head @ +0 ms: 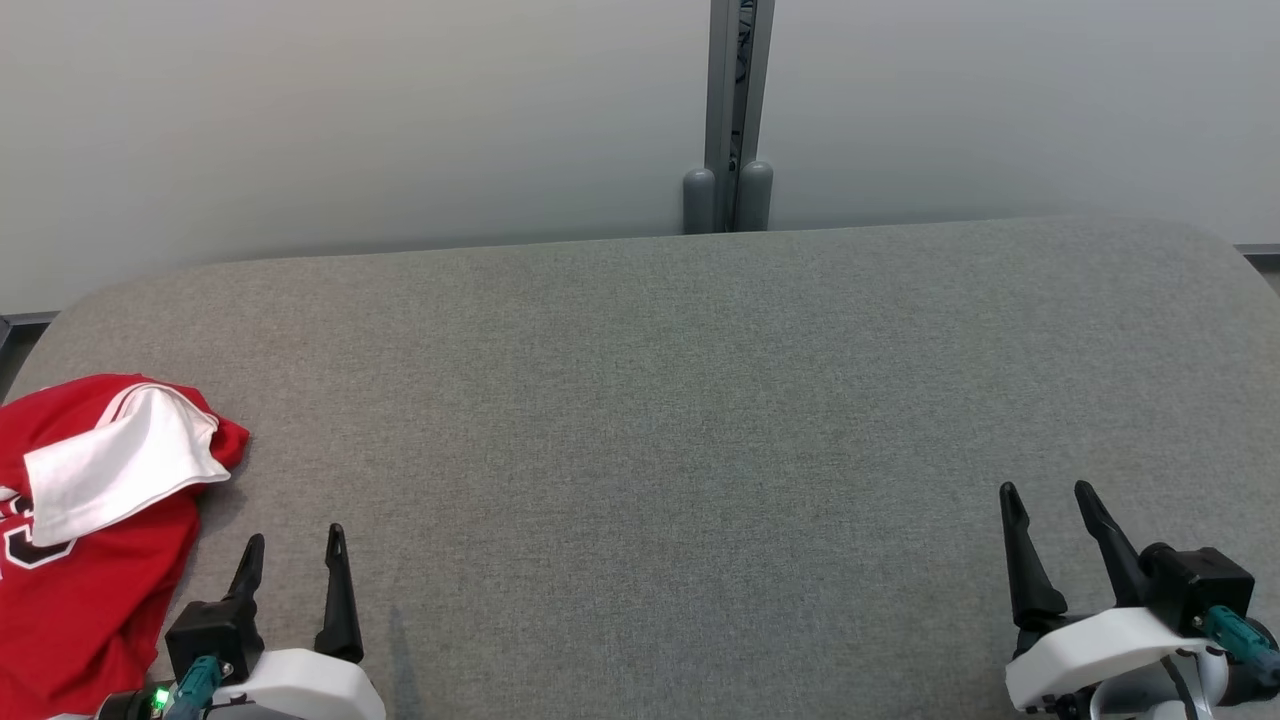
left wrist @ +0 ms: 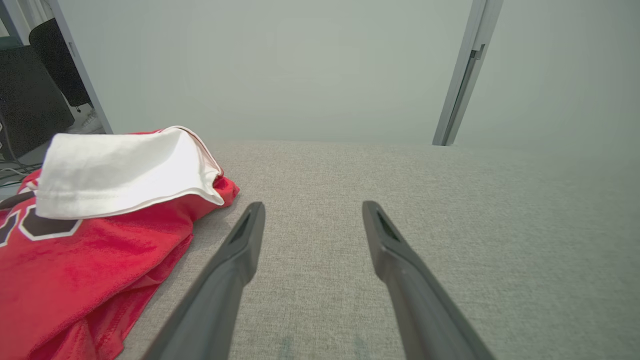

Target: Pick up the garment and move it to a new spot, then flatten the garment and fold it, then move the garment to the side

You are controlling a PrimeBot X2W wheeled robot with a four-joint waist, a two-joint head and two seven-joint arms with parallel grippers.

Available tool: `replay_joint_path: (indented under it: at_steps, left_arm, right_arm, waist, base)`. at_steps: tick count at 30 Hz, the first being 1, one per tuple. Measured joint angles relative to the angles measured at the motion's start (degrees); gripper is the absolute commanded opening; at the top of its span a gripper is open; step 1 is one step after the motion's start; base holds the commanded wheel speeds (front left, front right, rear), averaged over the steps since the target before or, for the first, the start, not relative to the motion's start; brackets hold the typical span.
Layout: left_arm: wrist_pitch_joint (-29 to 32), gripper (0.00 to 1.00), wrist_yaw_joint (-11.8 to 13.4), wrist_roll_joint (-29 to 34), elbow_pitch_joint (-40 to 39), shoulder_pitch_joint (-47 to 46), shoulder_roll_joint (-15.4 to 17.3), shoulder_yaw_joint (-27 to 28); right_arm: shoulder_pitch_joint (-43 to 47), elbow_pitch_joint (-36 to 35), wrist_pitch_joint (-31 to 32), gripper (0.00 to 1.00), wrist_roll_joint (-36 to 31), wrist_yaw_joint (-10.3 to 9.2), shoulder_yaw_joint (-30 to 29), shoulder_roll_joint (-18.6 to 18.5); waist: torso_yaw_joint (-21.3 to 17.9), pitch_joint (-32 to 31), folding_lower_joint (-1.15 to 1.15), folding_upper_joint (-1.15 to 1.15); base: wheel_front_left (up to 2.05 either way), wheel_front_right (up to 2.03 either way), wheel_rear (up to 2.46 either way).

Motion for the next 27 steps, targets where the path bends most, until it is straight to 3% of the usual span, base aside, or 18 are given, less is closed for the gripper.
replay_joint_path:
  at_steps: [27]
  left_arm:
    - [-2.5, 1.00, 1.5, 10.0, -0.6, 0.7, -0.1, 0.7]
  right_arm:
    - [0.0, -0.5, -2.5, 1.00, -9.7, 0.02, -1.4, 0.1]
  waist:
    - [0.0, -0.2, 0.00, 0.00]
  base:
    - [0.00, 0.00, 0.00]
